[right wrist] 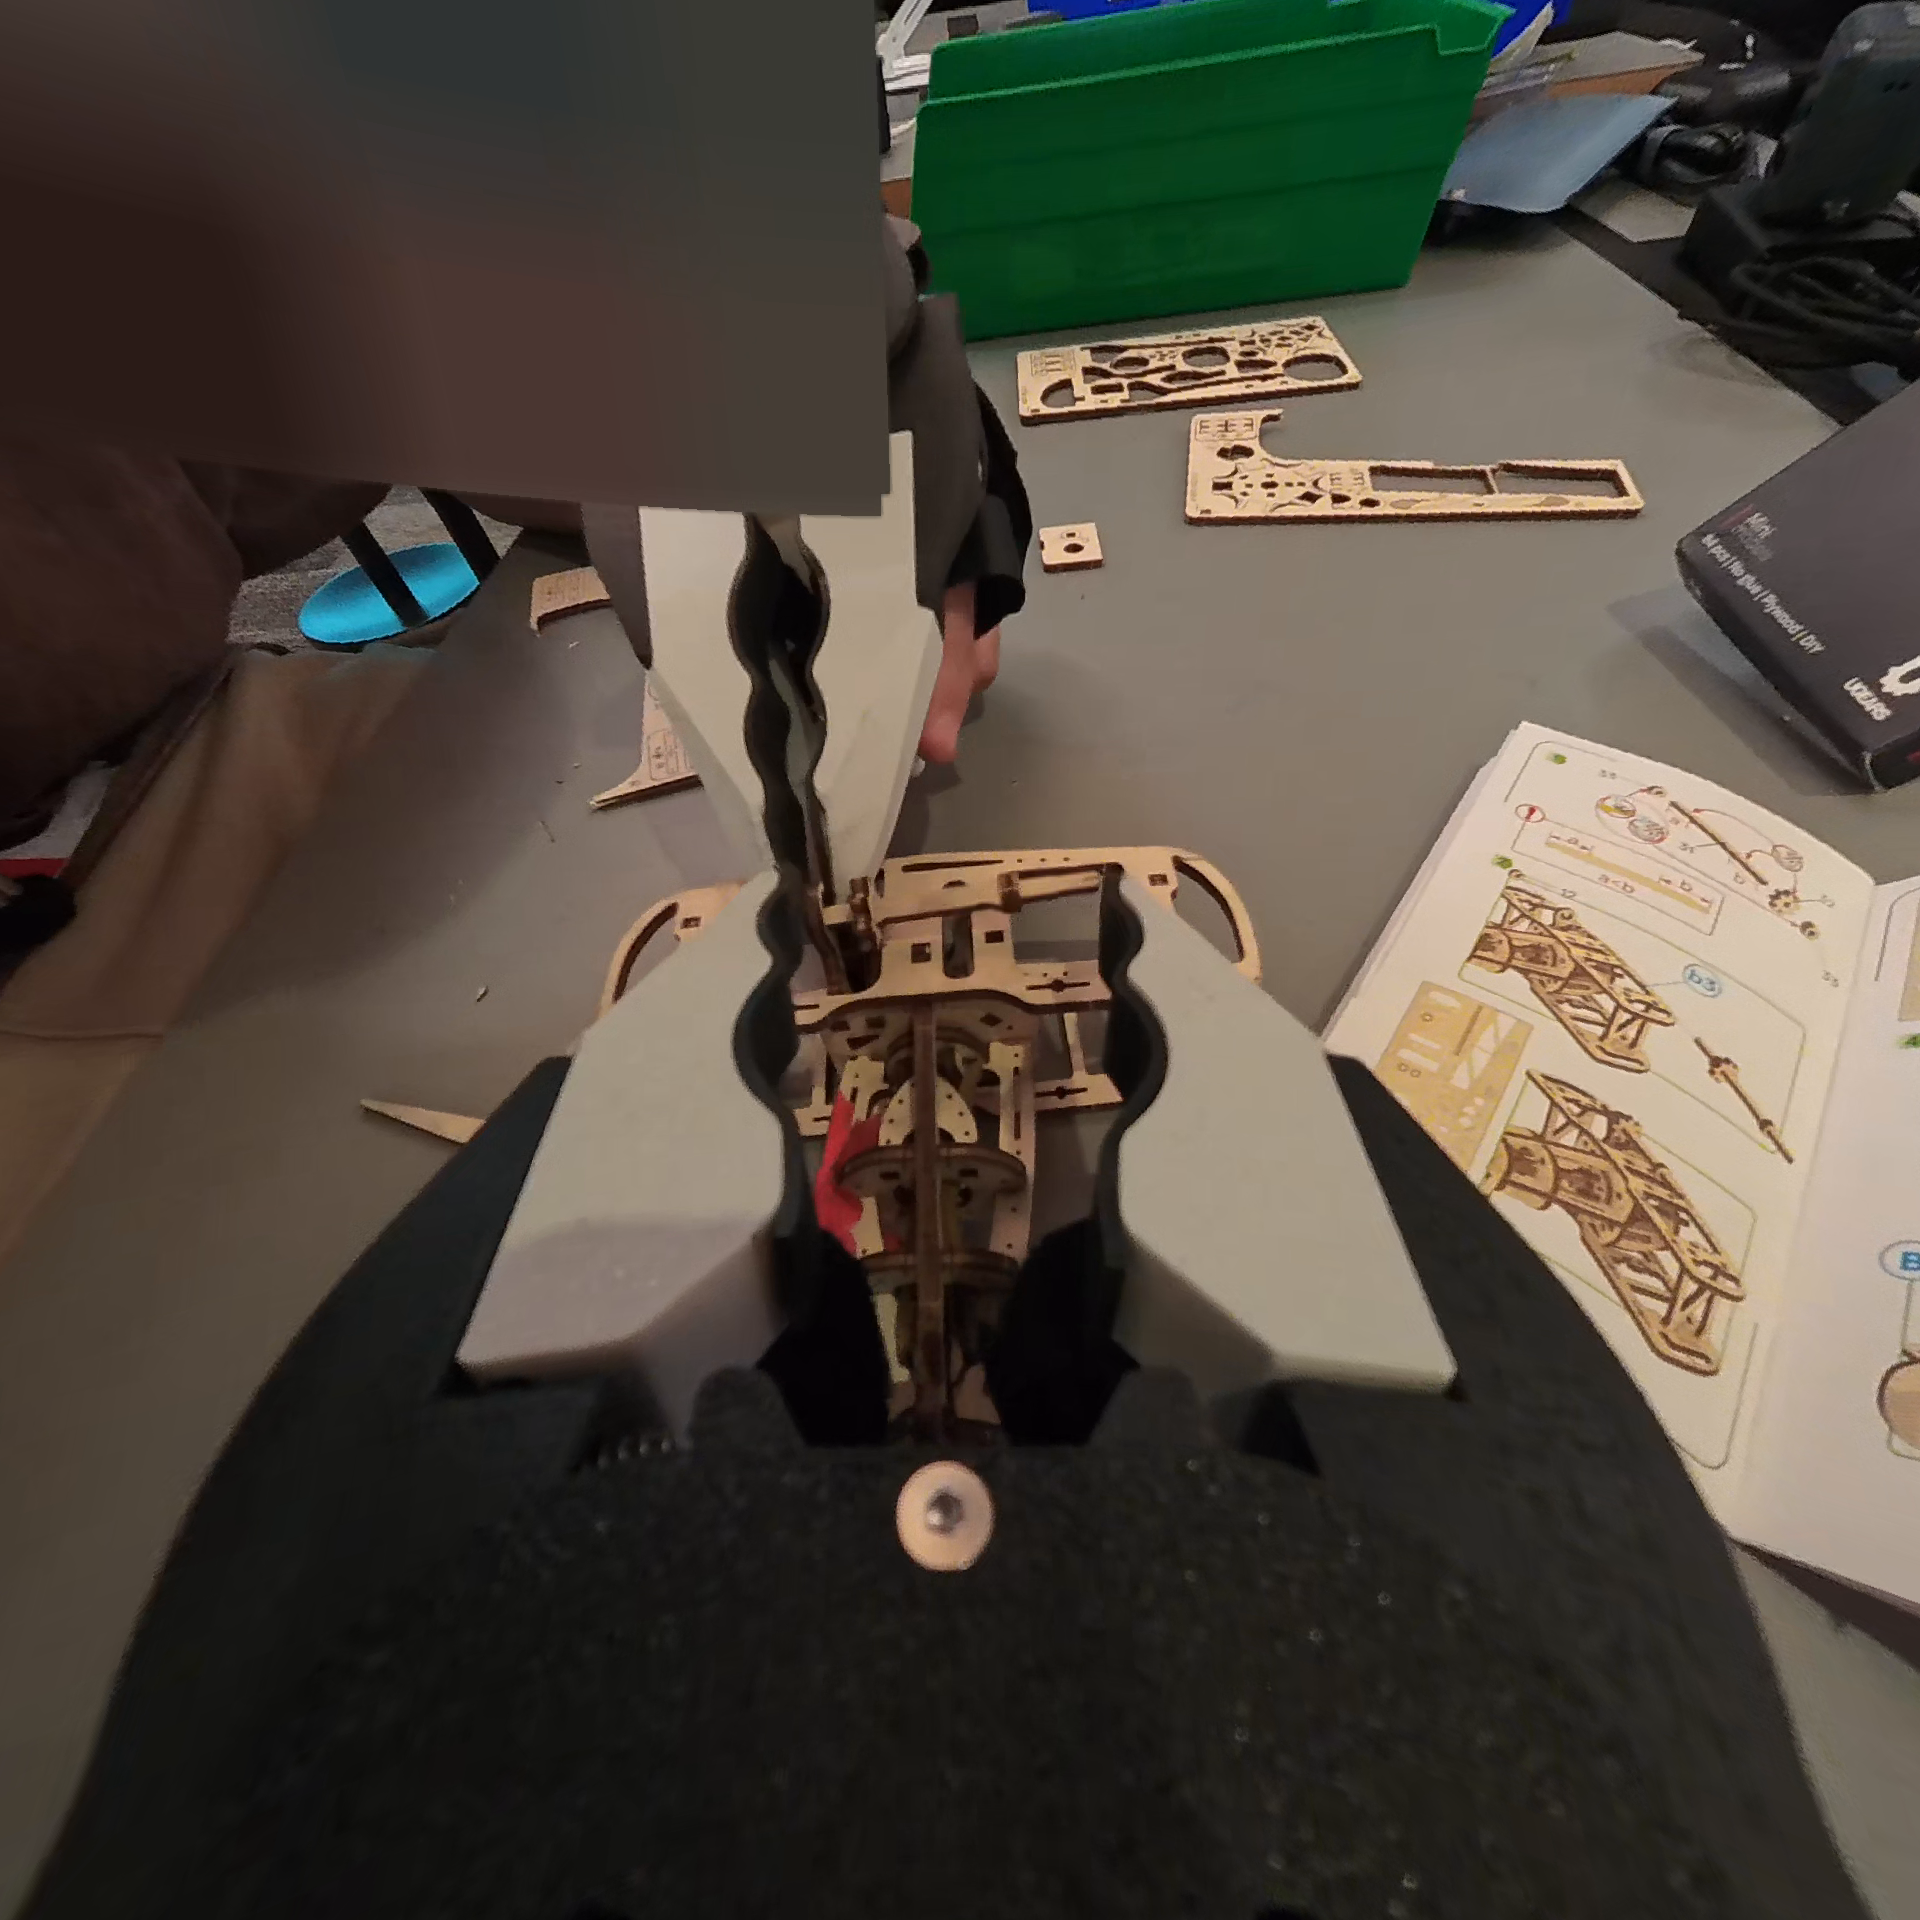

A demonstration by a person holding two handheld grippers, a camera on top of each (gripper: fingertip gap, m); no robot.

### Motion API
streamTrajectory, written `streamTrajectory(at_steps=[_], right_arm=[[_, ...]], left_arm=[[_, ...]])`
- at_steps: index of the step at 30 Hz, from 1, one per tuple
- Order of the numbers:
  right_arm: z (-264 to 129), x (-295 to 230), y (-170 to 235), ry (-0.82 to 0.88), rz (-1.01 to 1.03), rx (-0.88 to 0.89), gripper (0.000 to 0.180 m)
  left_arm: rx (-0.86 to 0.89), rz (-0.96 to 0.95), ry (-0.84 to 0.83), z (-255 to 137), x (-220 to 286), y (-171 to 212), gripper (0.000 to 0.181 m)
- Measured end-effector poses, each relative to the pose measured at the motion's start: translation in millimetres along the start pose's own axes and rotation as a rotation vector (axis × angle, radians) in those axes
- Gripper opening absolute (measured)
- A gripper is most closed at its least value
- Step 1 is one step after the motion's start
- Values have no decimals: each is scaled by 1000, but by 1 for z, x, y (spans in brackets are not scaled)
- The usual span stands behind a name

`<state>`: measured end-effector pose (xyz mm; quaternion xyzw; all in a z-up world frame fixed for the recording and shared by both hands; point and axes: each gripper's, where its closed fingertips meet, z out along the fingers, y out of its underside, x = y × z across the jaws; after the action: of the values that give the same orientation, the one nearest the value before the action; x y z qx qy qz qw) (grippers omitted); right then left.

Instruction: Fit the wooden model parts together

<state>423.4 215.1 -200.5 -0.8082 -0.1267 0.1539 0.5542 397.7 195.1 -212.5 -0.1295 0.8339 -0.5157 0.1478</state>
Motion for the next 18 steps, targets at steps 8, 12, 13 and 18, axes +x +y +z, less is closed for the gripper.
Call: streamTrajectory(at_steps=[8,12,13,18], right_arm=[[-1,-5,5,-22,-36,-17,57],[-1,-8,6,-36,-53,-20,47],[-1,-8,5,-33,-58,-19,47],[-2,-8,7,-42,-39,-29,48]], left_arm=[[0,-13,16,0,0,0,2],[0,-14,18,0,0,0,1],[0,-16,19,0,0,0,1],[1,-16,27,0,1,0,1]])
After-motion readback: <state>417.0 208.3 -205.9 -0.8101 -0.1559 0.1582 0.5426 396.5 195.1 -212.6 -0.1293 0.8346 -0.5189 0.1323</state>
